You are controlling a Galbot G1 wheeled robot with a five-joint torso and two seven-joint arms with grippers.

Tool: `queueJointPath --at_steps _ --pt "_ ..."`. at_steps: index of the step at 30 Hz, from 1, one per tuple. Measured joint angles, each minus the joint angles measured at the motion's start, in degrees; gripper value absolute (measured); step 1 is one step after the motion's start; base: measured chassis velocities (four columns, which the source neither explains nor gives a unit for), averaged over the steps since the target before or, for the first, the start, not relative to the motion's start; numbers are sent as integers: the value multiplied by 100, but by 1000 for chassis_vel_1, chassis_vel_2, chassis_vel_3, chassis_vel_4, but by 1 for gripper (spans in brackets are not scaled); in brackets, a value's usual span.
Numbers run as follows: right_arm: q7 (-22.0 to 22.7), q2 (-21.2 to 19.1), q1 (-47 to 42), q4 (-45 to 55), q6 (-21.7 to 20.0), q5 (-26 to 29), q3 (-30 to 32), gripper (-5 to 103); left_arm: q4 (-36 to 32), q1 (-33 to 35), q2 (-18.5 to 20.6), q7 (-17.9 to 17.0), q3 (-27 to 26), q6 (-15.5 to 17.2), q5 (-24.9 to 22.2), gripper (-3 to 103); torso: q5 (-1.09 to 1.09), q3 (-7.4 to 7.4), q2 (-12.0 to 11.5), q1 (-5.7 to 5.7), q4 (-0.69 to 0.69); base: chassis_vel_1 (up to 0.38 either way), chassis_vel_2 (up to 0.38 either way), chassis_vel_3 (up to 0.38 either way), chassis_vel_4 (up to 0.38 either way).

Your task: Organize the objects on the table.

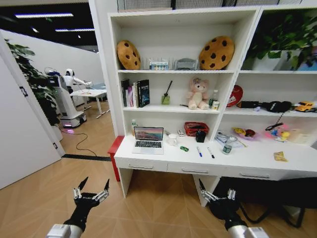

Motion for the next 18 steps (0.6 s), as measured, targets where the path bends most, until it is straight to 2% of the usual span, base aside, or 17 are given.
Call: queueJointPath --at_steps 18 --pt "31 56 11 -64 0 63 -26 100 72 -53 -81 -28 -12 -6 25 97 0 0 0 0 -1 0 0 0 0"
